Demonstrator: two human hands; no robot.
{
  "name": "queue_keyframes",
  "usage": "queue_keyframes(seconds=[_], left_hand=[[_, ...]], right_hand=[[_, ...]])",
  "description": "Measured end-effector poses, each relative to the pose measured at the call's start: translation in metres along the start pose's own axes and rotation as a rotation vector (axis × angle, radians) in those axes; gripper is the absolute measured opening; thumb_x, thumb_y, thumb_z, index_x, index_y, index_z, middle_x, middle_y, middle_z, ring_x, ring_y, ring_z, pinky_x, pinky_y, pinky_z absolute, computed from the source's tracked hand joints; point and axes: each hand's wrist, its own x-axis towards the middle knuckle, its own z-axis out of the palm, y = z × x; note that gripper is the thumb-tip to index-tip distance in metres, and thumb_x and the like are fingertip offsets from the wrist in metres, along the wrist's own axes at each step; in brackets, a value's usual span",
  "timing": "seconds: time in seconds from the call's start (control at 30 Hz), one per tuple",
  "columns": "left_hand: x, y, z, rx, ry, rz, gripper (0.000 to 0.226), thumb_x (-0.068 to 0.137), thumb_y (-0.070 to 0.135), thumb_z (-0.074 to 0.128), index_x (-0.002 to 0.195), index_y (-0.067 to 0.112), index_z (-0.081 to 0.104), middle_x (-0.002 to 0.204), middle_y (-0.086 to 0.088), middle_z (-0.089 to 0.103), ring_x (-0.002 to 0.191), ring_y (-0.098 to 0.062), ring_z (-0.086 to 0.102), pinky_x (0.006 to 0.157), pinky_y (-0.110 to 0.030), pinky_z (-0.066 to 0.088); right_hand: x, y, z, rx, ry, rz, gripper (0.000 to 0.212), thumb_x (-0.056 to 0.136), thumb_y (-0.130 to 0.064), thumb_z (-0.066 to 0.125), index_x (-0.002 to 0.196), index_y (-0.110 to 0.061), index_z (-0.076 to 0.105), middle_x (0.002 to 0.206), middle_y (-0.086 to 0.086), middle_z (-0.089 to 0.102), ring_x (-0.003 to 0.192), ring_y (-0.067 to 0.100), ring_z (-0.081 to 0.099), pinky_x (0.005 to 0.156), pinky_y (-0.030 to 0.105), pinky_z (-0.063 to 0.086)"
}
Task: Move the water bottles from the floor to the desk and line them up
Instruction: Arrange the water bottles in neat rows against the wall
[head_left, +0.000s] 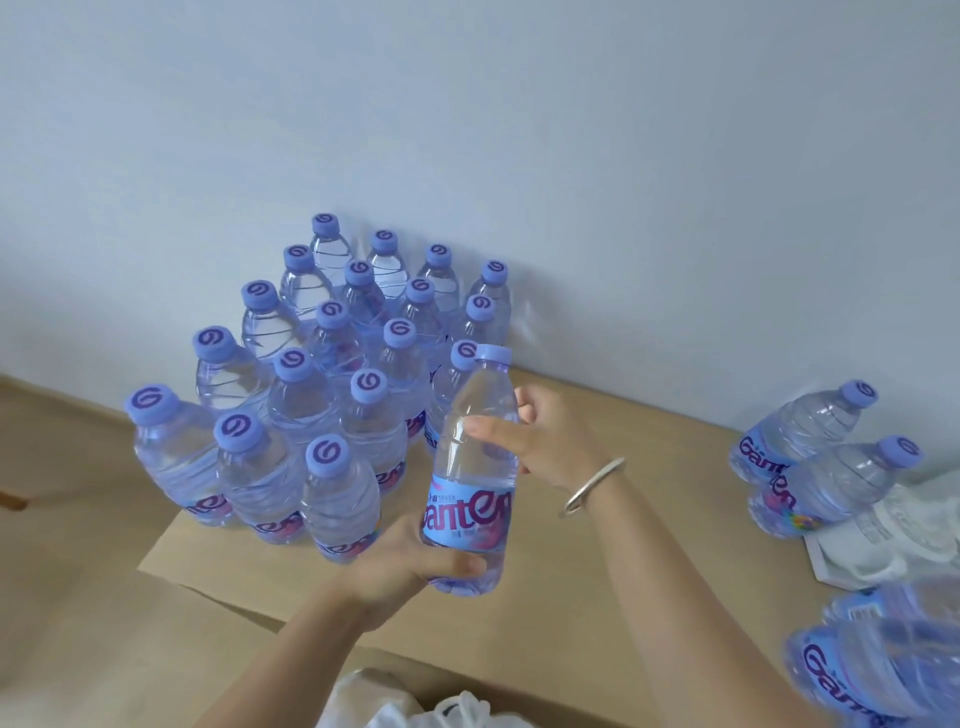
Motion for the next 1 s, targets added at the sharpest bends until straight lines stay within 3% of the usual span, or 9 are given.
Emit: queue_keyframes(seconds=[0.13, 0.2, 0.3, 0.37, 0.5, 0.67, 0.8, 0.87, 1.0], left_hand=[[0.005, -0.013, -0.005, 0.129, 0.371, -0.014, 0.057, 0.048, 0.03, 0.081, 0.099, 0.014, 0.062, 0.088, -0.006, 0.071, 0.081, -0.018, 0.067, 0.071, -0.026, 0.055], [0.008, -0.022, -0.007, 0.219, 0.562, -0.012, 0.053, 0.051, 0.023, 0.083, 0.098, 0.021, 0.06, 0.088, -0.002, 0.071, 0.081, -0.014, 0.068, 0.072, -0.025, 0.056], [0.01, -0.034, -0.008, 0.32, 0.642, 0.039, 0.044, 0.062, 0.007, 0.079, 0.097, 0.024, 0.057, 0.085, 0.004, 0.068, 0.079, -0.014, 0.064, 0.062, -0.018, 0.049], [0.009, -0.041, -0.004, 0.398, 0.689, 0.004, 0.047, 0.066, 0.014, 0.075, 0.105, 0.025, 0.051, 0.099, 0.011, 0.062, 0.094, -0.013, 0.06, 0.07, -0.018, 0.045], [0.004, -0.047, 0.008, 0.448, 0.661, -0.133, 0.066, 0.084, 0.018, 0.066, 0.14, 0.022, 0.031, 0.12, 0.006, 0.04, 0.123, -0.016, 0.042, 0.089, -0.022, 0.033], [0.004, -0.051, 0.006, 0.424, 0.626, -0.181, 0.073, 0.085, 0.022, 0.063, 0.147, 0.014, 0.025, 0.144, -0.007, 0.037, 0.128, -0.02, 0.042, 0.09, -0.02, 0.032], [0.008, -0.048, 0.006, 0.391, 0.57, -0.143, 0.077, 0.083, 0.024, 0.062, 0.148, 0.014, 0.021, 0.136, 0.004, 0.038, 0.087, 0.002, 0.043, 0.088, -0.019, 0.032], [0.012, -0.047, 0.005, 0.357, 0.567, -0.152, 0.083, 0.076, 0.031, 0.059, 0.148, 0.016, 0.022, 0.138, 0.004, 0.039, 0.074, 0.006, 0.038, 0.086, -0.021, 0.033], [0.019, -0.047, 0.002, 0.286, 0.578, -0.168, 0.075, 0.086, 0.016, 0.06, 0.149, 0.017, 0.019, 0.127, 0.014, 0.035, 0.109, -0.001, 0.034, 0.089, -0.019, 0.03]], right_hand=[[0.004, 0.007, 0.01, 0.021, 0.049, -0.039, 0.051, 0.061, -0.041, 0.084, 0.086, -0.009, 0.054, 0.068, -0.007, 0.051, 0.06, 0.008, 0.046, 0.059, 0.022, 0.04], [0.005, 0.009, 0.017, 0.032, 0.045, -0.033, 0.059, 0.055, -0.045, 0.085, 0.092, -0.009, 0.055, 0.071, -0.001, 0.052, 0.062, 0.009, 0.047, 0.06, 0.022, 0.041], [0.008, 0.014, 0.027, 0.087, -0.003, -0.035, 0.062, 0.05, -0.038, 0.087, 0.099, -0.013, 0.057, 0.092, 0.005, 0.066, 0.078, 0.011, 0.06, 0.069, 0.023, 0.048], [0.01, 0.016, 0.031, 0.076, -0.033, -0.064, 0.061, 0.054, -0.027, 0.087, 0.105, -0.014, 0.057, 0.101, 0.001, 0.067, 0.085, 0.009, 0.062, 0.071, 0.018, 0.047], [0.013, 0.025, 0.038, 0.049, -0.032, -0.084, 0.052, 0.065, -0.012, 0.084, 0.108, -0.016, 0.056, 0.107, -0.003, 0.065, 0.093, 0.004, 0.059, 0.077, 0.019, 0.047], [0.014, 0.034, 0.052, 0.058, 0.003, -0.093, 0.055, 0.067, -0.011, 0.082, 0.114, -0.018, 0.054, 0.115, -0.004, 0.06, 0.093, -0.009, 0.053, 0.076, 0.008, 0.043], [0.014, 0.039, 0.062, 0.06, 0.076, -0.162, 0.053, 0.06, -0.013, 0.082, 0.101, -0.03, 0.052, 0.113, -0.001, 0.055, 0.096, -0.003, 0.055, 0.077, 0.016, 0.048], [0.014, 0.041, 0.063, 0.047, 0.1, -0.209, 0.055, 0.063, -0.003, 0.081, 0.096, -0.034, 0.051, 0.108, -0.004, 0.052, 0.091, -0.009, 0.053, 0.071, 0.011, 0.047], [0.016, 0.044, 0.063, 0.039, 0.092, -0.253, 0.057, 0.066, 0.0, 0.079, 0.098, -0.037, 0.048, 0.109, -0.003, 0.05, 0.091, -0.013, 0.051, 0.072, 0.007, 0.044]])
